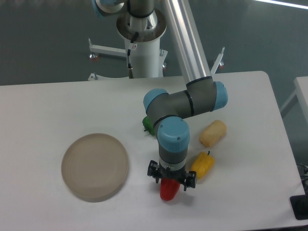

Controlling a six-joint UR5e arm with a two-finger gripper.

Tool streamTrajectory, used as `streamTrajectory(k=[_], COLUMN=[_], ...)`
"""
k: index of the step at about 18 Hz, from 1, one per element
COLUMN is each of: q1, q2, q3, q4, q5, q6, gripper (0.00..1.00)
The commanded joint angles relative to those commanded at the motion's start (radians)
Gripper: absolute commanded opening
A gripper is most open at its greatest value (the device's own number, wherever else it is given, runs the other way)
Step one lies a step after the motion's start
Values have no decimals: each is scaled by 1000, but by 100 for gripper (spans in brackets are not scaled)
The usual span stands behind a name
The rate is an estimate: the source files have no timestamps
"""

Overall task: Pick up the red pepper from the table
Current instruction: 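Lower the gripper and close it around the red bell pepper, then lift the held red pepper up off the table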

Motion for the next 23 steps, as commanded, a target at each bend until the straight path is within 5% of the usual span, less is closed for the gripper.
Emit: streamTrajectory(k=[5,8,9,18,23], q1=[0,3,3,11,31], q2=[-3,-3,-3,15,80], q3=[2,6,6,14,15], q4=[3,2,2,-2,-6], q5=[2,-3,-3,-11,-3], q6=[6,14,14,17,112], gripper=[100,62,58,50,50])
